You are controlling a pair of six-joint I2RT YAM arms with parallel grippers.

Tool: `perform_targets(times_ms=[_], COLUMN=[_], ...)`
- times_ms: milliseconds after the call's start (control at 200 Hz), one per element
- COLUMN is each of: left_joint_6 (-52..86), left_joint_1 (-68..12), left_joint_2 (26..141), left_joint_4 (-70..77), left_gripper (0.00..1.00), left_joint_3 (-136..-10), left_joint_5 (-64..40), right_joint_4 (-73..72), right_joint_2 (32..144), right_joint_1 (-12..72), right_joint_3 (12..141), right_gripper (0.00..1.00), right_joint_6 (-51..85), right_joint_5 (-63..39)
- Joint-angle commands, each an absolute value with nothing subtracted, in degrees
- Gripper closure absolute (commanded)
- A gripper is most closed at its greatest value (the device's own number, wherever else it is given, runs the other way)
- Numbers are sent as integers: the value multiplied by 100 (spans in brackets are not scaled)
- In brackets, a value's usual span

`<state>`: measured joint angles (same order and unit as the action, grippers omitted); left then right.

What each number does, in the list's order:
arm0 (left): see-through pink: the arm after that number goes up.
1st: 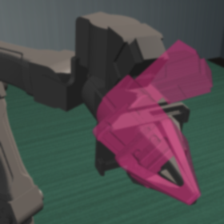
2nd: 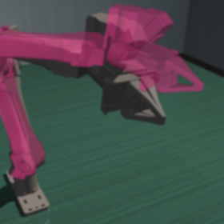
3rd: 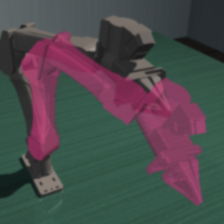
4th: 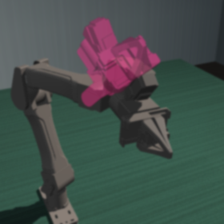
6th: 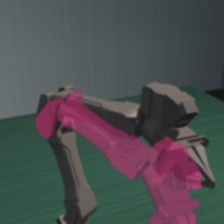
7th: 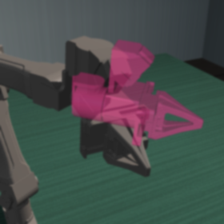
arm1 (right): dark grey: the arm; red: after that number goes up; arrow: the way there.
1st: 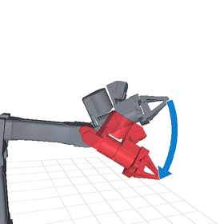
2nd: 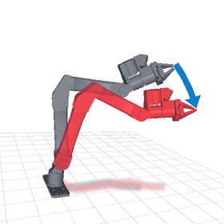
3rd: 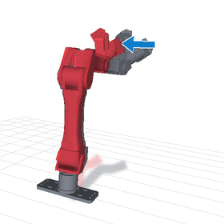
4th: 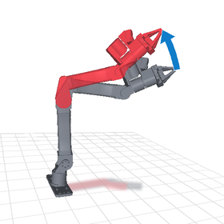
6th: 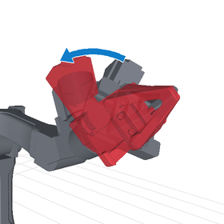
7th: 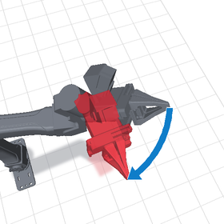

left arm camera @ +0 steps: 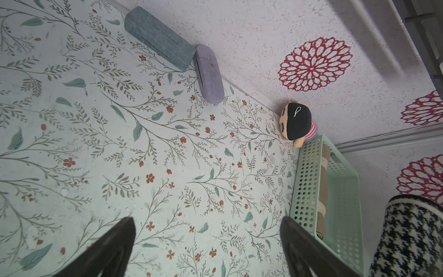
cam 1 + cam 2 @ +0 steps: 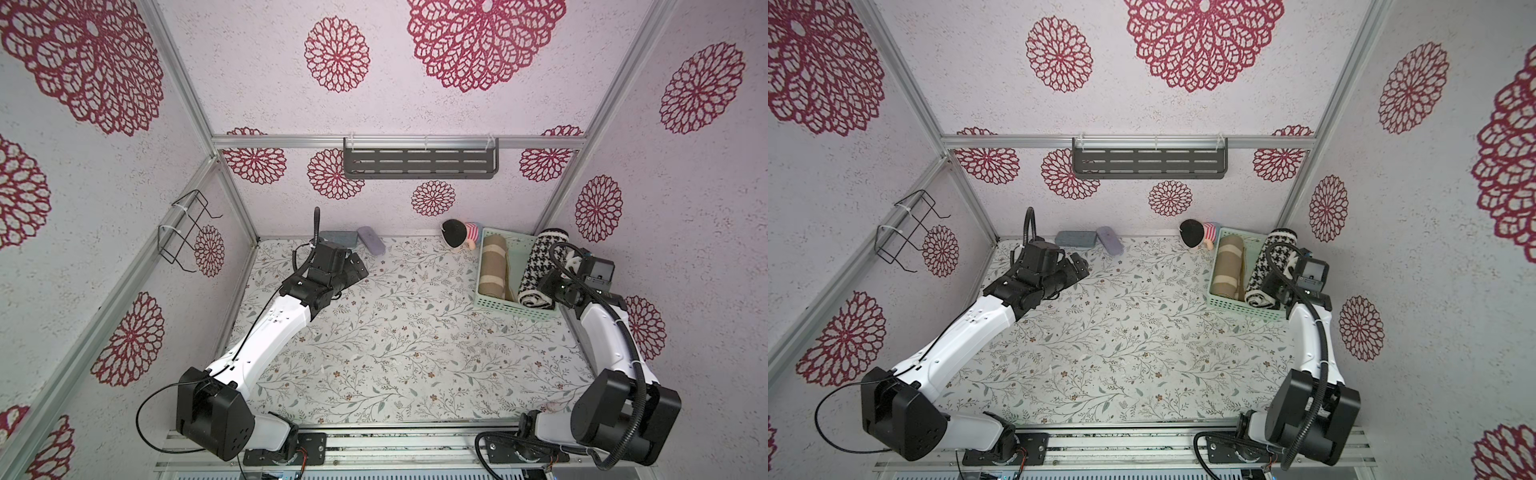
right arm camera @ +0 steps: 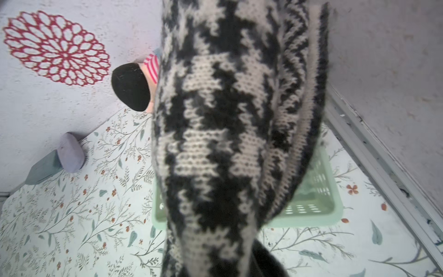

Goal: Roll up the scarf and place it into the basket
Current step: Place the scarf in the basket.

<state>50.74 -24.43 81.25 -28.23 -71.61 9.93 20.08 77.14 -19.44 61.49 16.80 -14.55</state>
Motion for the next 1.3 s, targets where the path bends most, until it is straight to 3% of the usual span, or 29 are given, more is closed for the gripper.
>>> perform_targets(times_ms=[0, 295, 701, 856, 951, 991, 1056, 1296], left_joint_6=[5010, 5045, 5080, 5091, 5087, 5088, 5104, 5089], left_joint_1=[-2405, -2402, -2400, -2399, -2399, -2405, -2399, -2390], left_joint_2=[8156, 8329, 8602, 8739, 8845, 8882, 8911, 8901], left_joint_4=[-2698, -2672, -2602, -2588, -2594, -2593, -2593, -2659], left_gripper=[3, 3, 3, 2, 3, 3, 3, 3], left_joint_3=[-7128, -7093, -7188, -7280, -7360, -7386, -7400, -7401], left_joint_5=[1041, 1014, 932, 882, 806, 783, 765, 876], right_joint_4=[1235, 853, 1255, 1166, 1402, 1547, 1724, 1852], right_joint_2=[7963, 9264, 11098, 11244, 11330, 11382, 11427, 10999], right_joint_1=[-2034, -2042, -2004, -2069, -2126, -2129, -2133, -2101], right_joint_3=[6182, 6852, 7826, 7663, 7656, 7658, 7643, 7394], right_gripper=[100, 100, 100, 100, 100, 92, 69, 47], right_joint_6=[1418, 1313, 805, 1024, 1418, 1537, 1695, 1804], right_joint_5=[-1342, -1476, -3331, -3247, -2436, -2150, -1712, -607])
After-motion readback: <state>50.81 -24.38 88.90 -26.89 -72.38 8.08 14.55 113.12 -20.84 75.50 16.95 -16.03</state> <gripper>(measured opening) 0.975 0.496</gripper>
